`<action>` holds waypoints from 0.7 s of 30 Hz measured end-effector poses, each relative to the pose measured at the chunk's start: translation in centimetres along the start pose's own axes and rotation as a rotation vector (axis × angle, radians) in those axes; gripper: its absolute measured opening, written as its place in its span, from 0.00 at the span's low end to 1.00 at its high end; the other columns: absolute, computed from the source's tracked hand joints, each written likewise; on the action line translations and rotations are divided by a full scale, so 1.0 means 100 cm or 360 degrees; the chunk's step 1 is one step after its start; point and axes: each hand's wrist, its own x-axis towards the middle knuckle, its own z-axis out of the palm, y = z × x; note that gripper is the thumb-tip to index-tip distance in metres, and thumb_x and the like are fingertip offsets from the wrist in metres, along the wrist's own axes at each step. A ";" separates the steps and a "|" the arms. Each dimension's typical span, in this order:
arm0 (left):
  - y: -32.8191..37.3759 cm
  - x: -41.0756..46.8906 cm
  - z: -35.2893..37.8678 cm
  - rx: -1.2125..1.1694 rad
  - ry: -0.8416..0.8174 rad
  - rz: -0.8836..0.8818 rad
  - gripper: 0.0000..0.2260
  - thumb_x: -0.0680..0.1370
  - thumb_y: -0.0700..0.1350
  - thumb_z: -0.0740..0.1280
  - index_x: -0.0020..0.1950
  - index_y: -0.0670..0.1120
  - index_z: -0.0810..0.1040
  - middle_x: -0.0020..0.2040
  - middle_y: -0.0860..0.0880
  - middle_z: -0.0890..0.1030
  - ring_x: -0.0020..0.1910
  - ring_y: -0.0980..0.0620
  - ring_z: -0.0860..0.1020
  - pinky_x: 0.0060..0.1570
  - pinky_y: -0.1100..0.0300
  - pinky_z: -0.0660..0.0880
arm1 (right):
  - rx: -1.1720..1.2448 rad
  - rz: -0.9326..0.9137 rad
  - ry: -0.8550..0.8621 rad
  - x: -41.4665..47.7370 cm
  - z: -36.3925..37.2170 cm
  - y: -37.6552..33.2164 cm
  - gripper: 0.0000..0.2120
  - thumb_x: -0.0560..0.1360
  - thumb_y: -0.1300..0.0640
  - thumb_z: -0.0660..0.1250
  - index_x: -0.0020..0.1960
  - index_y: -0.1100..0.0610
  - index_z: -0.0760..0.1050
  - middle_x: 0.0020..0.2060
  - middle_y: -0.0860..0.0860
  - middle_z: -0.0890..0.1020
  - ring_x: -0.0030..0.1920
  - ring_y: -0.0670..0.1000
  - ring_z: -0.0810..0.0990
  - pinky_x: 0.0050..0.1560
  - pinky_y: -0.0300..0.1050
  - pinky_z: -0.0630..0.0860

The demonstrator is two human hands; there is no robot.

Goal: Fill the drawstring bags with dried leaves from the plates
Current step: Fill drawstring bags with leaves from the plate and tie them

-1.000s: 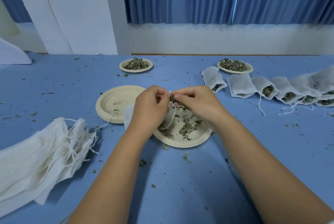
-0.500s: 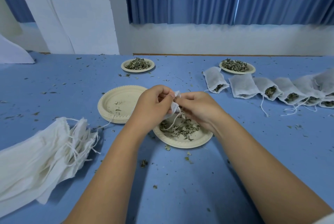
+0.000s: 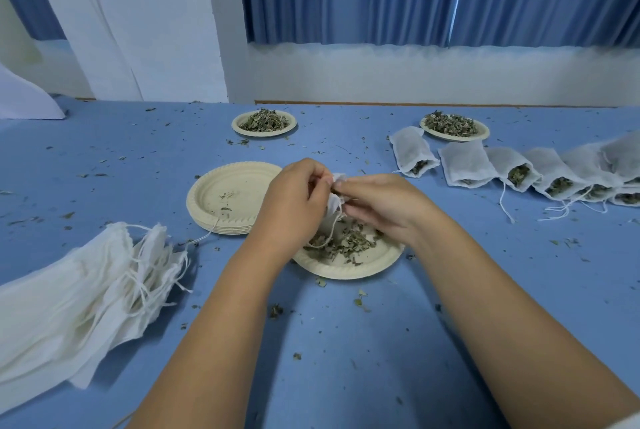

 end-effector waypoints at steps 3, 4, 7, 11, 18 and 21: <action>0.002 -0.001 -0.003 -0.0068 0.0012 -0.0009 0.05 0.81 0.44 0.64 0.47 0.48 0.77 0.45 0.50 0.81 0.48 0.50 0.79 0.52 0.47 0.78 | -0.0019 -0.0061 -0.0046 -0.002 -0.004 -0.004 0.02 0.74 0.64 0.71 0.43 0.61 0.82 0.39 0.55 0.85 0.40 0.47 0.83 0.49 0.37 0.78; 0.003 -0.001 -0.002 -0.0085 -0.0014 0.0005 0.05 0.81 0.43 0.64 0.47 0.47 0.77 0.45 0.51 0.81 0.48 0.51 0.79 0.52 0.47 0.78 | -0.0115 -0.0110 -0.0008 -0.003 -0.002 -0.002 0.03 0.74 0.64 0.71 0.41 0.60 0.81 0.36 0.53 0.84 0.37 0.46 0.83 0.45 0.36 0.79; 0.007 -0.003 0.002 -0.0054 -0.0093 0.0049 0.04 0.81 0.43 0.64 0.48 0.46 0.78 0.43 0.52 0.81 0.47 0.51 0.79 0.52 0.49 0.77 | -0.0322 -0.0242 0.0157 -0.004 0.006 0.006 0.11 0.75 0.63 0.70 0.35 0.59 0.76 0.24 0.46 0.79 0.26 0.42 0.78 0.30 0.32 0.74; 0.003 -0.001 -0.001 -0.0107 0.0041 -0.0031 0.05 0.81 0.42 0.64 0.48 0.46 0.78 0.45 0.50 0.81 0.47 0.49 0.79 0.53 0.46 0.78 | -0.0282 -0.0124 0.0058 -0.007 0.002 -0.004 0.06 0.76 0.59 0.70 0.48 0.62 0.82 0.39 0.53 0.85 0.41 0.46 0.84 0.43 0.36 0.79; 0.000 0.001 -0.001 -0.0125 0.0221 -0.0079 0.06 0.81 0.43 0.63 0.46 0.51 0.76 0.45 0.52 0.80 0.47 0.50 0.79 0.52 0.46 0.78 | -0.0771 -0.0006 -0.0018 -0.025 -0.016 -0.020 0.10 0.73 0.52 0.73 0.50 0.57 0.82 0.47 0.52 0.85 0.44 0.47 0.84 0.40 0.40 0.82; -0.001 0.002 -0.001 -0.0148 0.0224 -0.0088 0.06 0.81 0.42 0.63 0.46 0.50 0.76 0.43 0.50 0.80 0.46 0.49 0.80 0.50 0.45 0.79 | -0.0793 -0.0005 -0.0079 -0.029 -0.008 -0.017 0.17 0.66 0.50 0.79 0.49 0.58 0.79 0.44 0.53 0.86 0.44 0.47 0.85 0.38 0.40 0.80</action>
